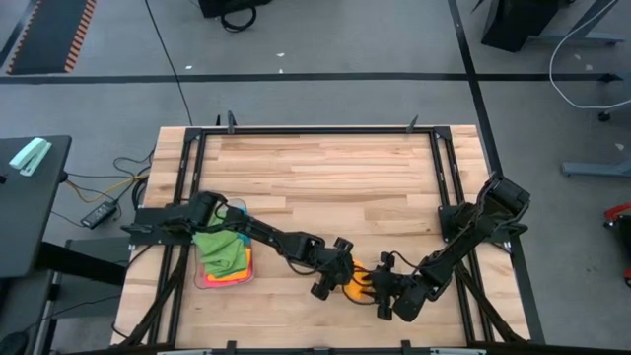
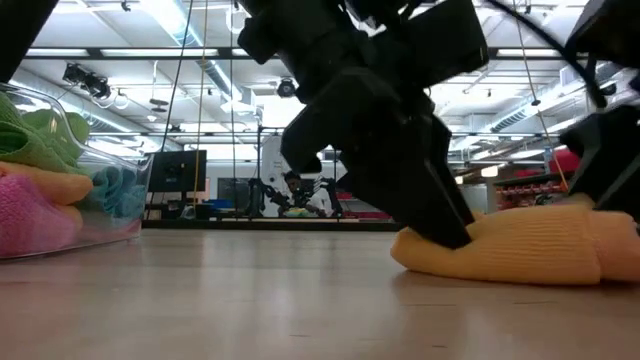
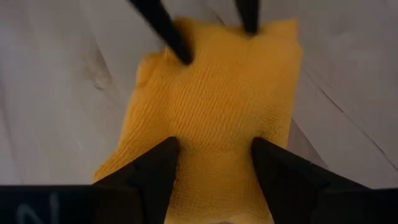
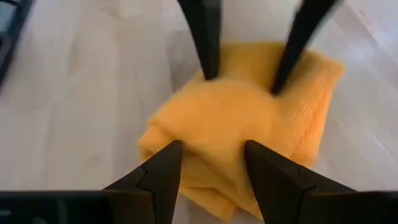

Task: Fold microfiber towels
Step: Fold the yellow microfiber cloth

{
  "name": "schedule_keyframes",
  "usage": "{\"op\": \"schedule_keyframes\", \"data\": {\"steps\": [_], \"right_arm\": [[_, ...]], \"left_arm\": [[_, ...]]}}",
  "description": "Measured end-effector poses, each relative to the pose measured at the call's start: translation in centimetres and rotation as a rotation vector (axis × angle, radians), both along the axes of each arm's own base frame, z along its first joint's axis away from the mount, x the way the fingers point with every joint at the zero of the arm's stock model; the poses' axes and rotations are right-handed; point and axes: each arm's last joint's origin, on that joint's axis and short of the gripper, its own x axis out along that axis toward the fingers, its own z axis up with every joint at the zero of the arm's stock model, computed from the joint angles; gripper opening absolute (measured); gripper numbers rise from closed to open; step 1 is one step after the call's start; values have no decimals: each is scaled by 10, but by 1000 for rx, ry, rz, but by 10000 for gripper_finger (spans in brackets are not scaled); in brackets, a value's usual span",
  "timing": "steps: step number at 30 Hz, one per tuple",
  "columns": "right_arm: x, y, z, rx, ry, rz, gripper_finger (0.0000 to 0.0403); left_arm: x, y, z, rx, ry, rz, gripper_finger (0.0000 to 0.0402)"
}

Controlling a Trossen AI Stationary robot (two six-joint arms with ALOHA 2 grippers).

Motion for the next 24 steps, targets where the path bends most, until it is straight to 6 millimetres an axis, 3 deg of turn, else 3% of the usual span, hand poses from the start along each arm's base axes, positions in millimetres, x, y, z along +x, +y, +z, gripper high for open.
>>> {"op": "schedule_keyframes", "data": {"steps": [6,10,19,24], "right_arm": [[4,6,21,-43,-55,34,185],[6,4,24,-96,-99,1,185],[15,2,-18,-109,14,-11,185],[16,1,-24,-73,38,-26,185]], "left_arm": [[-1,1,-3,-14,28,21,229],[-2,-2,-2,-13,25,15,220],[-3,-3,-2,-33,31,37,210],[-3,-3,-2,-43,40,52,216]]}}
